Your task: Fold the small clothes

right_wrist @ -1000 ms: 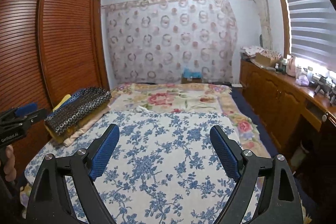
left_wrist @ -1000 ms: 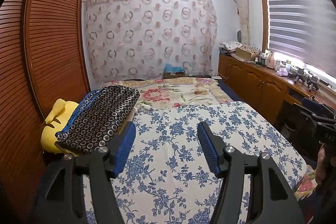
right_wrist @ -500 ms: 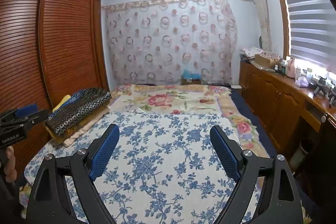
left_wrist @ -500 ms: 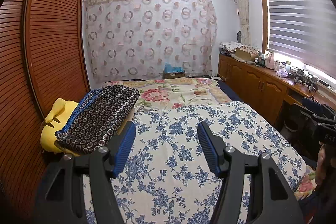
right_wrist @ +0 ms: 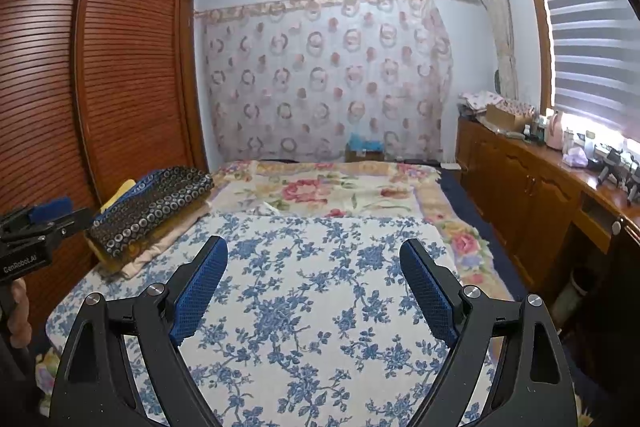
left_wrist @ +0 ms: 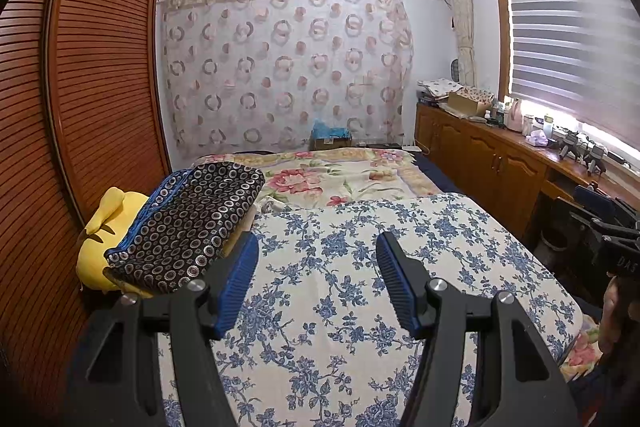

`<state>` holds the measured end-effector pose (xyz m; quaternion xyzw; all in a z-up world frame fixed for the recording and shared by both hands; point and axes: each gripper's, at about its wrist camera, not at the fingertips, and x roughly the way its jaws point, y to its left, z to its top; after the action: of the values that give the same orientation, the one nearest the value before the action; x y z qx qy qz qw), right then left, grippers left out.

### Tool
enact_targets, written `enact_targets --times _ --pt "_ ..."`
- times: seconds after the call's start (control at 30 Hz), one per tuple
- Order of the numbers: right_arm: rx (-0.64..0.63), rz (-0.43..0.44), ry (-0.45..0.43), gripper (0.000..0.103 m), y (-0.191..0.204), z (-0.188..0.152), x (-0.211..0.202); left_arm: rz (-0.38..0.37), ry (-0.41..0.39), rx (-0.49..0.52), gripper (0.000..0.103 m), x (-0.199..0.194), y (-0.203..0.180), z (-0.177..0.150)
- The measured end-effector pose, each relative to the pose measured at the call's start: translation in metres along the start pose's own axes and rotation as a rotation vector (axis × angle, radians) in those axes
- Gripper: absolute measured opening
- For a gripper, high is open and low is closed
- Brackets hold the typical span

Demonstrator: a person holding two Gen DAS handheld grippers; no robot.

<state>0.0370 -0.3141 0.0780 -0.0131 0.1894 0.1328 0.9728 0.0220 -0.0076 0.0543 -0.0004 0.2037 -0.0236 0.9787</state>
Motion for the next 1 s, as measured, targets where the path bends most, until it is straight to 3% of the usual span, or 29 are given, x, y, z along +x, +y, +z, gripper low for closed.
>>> enact_targets --times 1.0 --pt "-0.005 -0.007 -0.003 0.090 -0.0007 0.0010 -0.0008 -0.002 -0.008 -0.003 0.062 -0.0022 -0.0046 0.0008"
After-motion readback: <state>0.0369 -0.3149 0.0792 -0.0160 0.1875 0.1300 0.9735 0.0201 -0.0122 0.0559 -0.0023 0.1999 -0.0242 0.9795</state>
